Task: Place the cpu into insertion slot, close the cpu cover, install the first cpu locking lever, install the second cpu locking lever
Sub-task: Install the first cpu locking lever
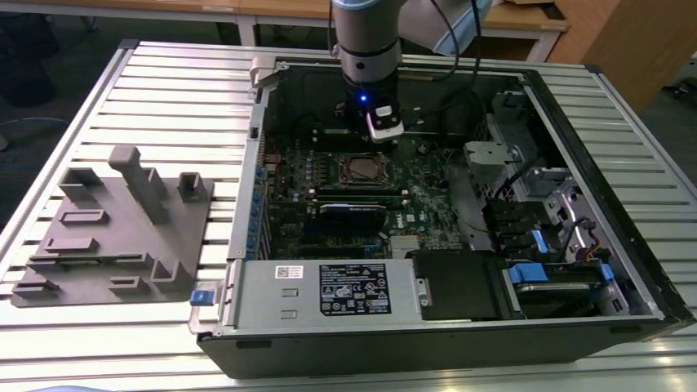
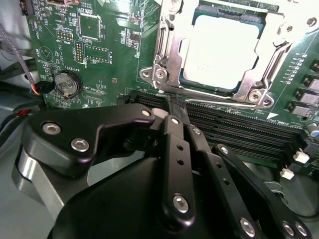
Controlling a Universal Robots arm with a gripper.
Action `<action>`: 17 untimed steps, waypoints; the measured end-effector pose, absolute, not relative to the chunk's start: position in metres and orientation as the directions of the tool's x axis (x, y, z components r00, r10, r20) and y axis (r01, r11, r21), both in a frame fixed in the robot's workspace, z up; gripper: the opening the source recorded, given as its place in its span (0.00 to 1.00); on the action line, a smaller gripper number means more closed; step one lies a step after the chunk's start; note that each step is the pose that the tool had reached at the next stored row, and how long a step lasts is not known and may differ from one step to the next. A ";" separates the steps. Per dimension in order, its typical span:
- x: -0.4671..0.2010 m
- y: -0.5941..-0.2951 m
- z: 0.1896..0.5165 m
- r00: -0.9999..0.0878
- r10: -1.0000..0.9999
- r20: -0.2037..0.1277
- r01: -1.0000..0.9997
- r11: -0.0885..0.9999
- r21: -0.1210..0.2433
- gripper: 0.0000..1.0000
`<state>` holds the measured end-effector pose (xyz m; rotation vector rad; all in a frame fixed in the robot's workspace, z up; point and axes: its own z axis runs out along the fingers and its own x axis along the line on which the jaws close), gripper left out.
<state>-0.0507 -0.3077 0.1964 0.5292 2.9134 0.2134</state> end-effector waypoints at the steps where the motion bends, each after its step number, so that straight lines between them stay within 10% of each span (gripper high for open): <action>1: -0.051 -0.308 0.196 -0.922 0.360 -0.145 0.335 0.927 0.171 0.11; 17: -0.056 -0.309 0.195 -0.920 0.359 -0.158 0.331 0.926 0.179 0.11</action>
